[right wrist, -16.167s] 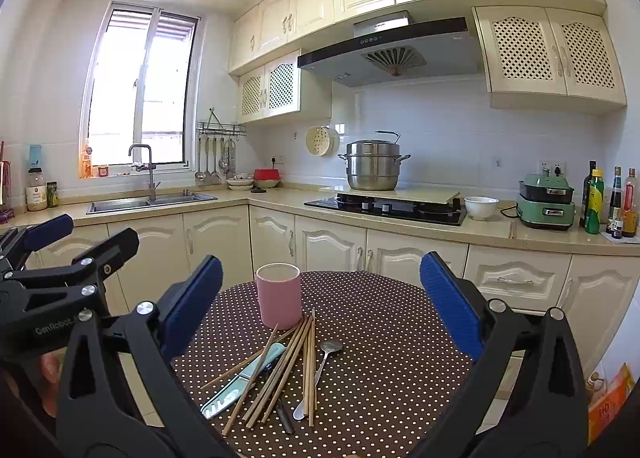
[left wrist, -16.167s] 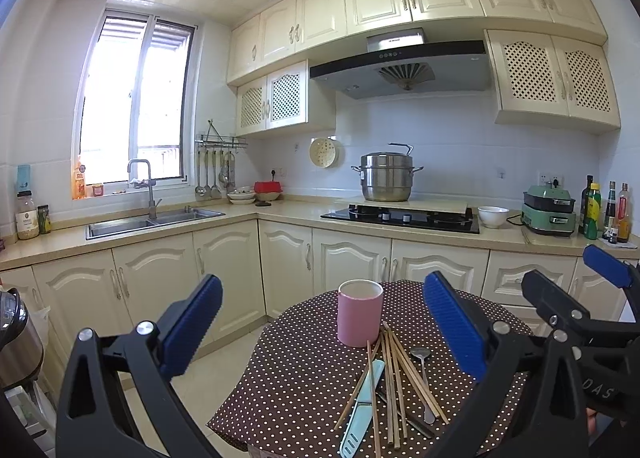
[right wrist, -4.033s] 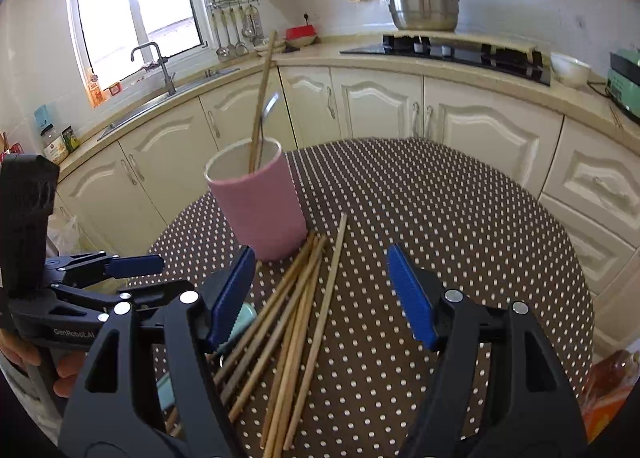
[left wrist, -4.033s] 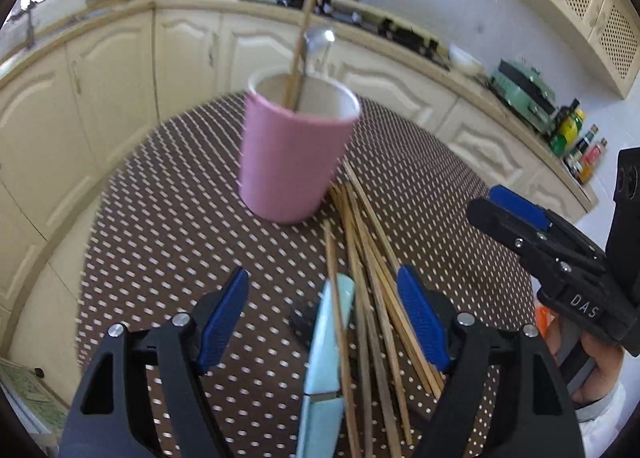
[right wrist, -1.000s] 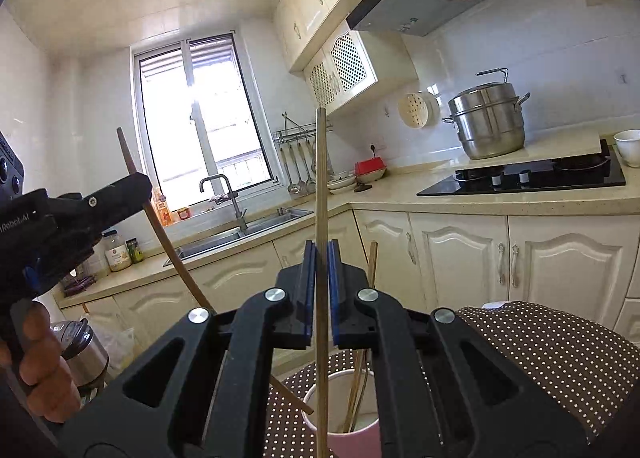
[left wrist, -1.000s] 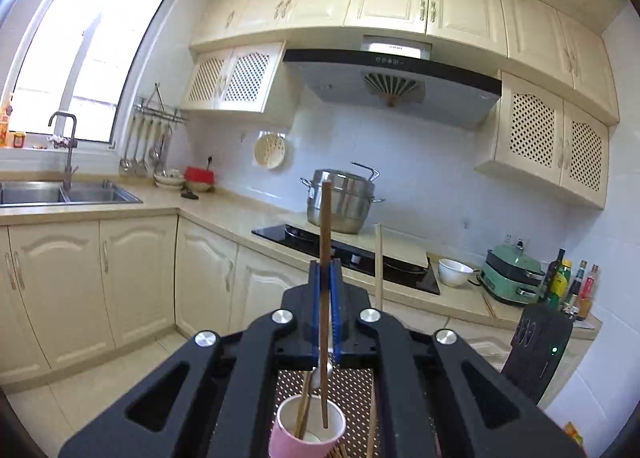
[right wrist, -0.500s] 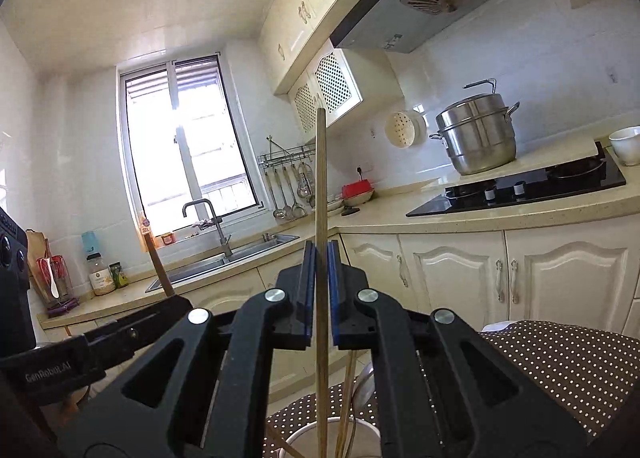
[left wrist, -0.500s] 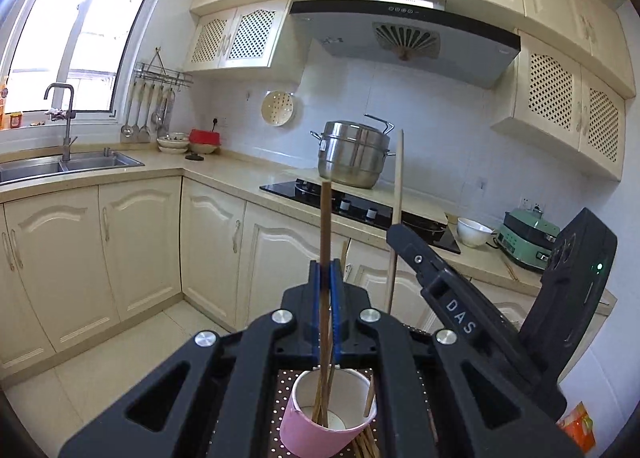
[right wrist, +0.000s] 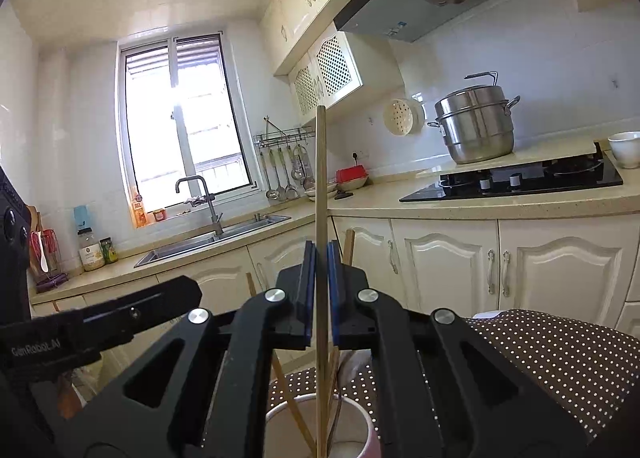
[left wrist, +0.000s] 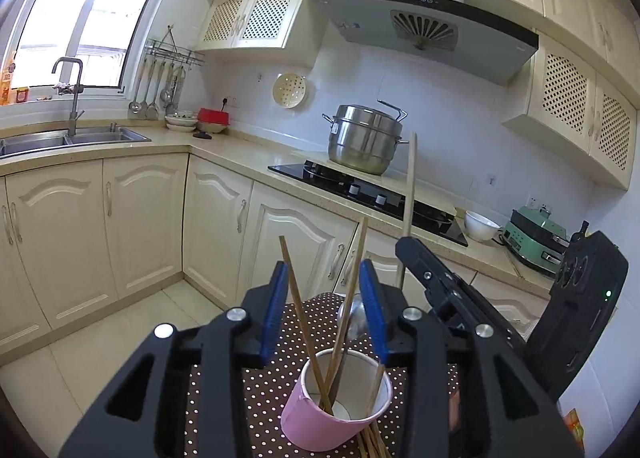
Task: Organize utensils
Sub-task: 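Lower both chopsticks into the pink cup and open both tools, then move the left tool down to the light-blue knife handle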
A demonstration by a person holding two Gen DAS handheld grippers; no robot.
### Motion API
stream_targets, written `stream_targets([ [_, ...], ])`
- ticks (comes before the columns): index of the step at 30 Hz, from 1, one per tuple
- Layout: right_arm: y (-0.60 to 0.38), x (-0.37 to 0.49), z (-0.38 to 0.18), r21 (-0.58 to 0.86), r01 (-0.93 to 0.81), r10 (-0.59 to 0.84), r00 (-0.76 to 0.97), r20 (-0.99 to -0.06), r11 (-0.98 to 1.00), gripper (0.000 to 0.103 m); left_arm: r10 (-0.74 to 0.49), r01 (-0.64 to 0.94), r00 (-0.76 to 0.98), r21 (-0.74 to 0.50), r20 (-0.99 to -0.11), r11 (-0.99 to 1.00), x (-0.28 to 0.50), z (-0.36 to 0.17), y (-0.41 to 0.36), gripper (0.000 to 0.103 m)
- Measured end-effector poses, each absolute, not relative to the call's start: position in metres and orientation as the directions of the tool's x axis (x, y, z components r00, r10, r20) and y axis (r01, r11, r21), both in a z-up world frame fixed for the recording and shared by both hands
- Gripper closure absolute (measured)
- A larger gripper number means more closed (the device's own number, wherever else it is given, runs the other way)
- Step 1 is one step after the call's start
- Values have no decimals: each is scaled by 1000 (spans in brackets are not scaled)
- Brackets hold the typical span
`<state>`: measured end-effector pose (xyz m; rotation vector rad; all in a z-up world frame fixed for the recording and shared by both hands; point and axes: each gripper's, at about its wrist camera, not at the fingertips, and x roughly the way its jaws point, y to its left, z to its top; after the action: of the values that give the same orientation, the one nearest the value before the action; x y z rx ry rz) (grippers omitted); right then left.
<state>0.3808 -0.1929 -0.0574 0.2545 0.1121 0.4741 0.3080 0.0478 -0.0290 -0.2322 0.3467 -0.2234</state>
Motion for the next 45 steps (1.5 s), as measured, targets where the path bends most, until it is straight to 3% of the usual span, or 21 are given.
stream_targets([
  [21,-204,343,-73,232,-417,454,881,-135,879,96,-215,146,912,-213,-350,966,285,-36,42,50],
  [28,-202,333,-75,223,-409,447,880,-162,885,96,-209,142,907,-204,-365,969,274,-37,41,48],
  [31,-201,331,-74,220,-396,436,882,-179,892,96,-203,140,907,-190,-368,972,268,-36,41,41],
  [33,-202,329,-74,220,-393,434,881,-189,893,87,-201,142,907,-182,-370,973,264,-36,41,41],
  [35,-204,325,-74,224,-386,428,885,-185,895,52,-201,142,905,-179,-375,973,261,-36,38,41],
  [45,-218,308,-72,226,-357,402,894,-198,906,49,-224,154,878,-193,-423,969,245,-42,40,40],
])
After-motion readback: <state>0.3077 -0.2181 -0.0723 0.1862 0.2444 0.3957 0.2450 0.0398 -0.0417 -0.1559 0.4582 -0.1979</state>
